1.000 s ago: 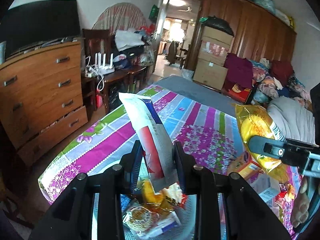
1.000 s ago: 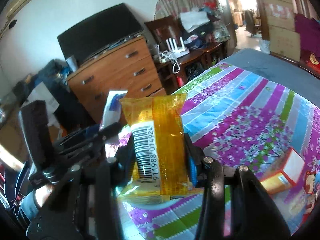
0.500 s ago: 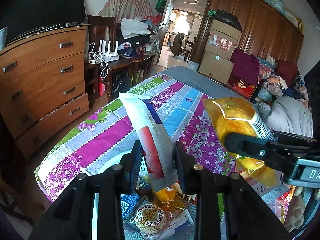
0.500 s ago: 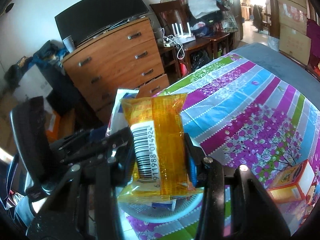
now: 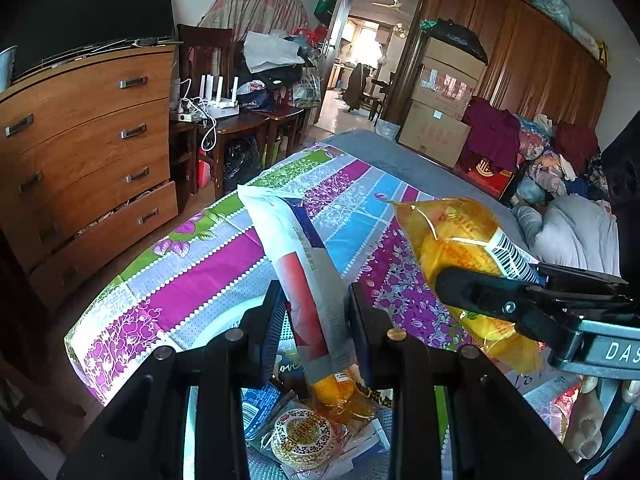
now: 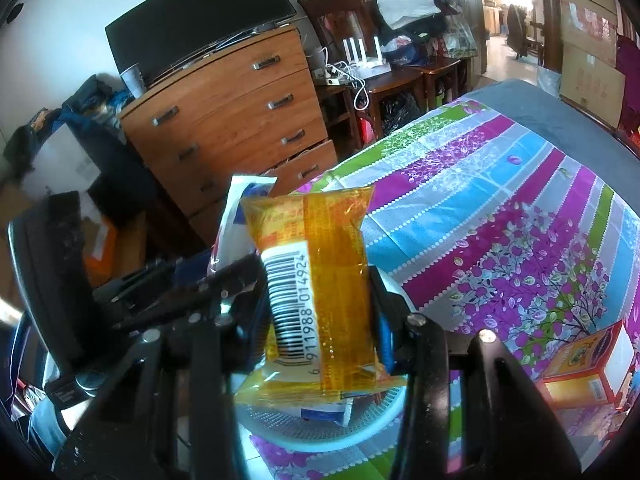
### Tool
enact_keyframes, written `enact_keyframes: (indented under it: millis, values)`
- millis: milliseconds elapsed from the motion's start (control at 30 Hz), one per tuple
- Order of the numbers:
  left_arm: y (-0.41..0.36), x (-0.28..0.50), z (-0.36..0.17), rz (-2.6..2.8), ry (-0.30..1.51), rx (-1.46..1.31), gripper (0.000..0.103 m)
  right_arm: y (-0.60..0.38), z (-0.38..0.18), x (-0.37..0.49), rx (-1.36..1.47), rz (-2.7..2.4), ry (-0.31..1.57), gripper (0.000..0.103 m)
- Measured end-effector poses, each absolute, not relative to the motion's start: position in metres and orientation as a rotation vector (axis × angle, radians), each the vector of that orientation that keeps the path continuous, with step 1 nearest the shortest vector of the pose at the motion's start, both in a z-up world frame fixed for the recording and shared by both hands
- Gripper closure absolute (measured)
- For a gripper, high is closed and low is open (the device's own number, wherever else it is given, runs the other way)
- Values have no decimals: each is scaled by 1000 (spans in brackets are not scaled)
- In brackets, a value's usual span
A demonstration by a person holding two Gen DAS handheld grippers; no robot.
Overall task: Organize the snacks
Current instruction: 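Open both tools to drop the two packets into the basket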
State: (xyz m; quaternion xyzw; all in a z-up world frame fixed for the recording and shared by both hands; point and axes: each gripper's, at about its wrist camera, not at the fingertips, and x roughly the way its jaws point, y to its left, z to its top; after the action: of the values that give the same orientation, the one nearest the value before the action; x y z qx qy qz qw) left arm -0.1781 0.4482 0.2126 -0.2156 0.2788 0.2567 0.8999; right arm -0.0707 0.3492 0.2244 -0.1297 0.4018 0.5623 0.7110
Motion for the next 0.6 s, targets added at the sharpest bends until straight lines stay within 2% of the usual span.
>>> enact_keyframes:
  millis: [400,500,600]
  values:
    - [453,-173,202,555,605,-462,70,356,213,-68,-289,1240,932,57]
    - [453,-172,200,560,608,-461,59,357,210,-68,-289,1235,938,57]
    - [454,-173,199,558,609,-459,58,357,208,-69,-293,1235,941,57]
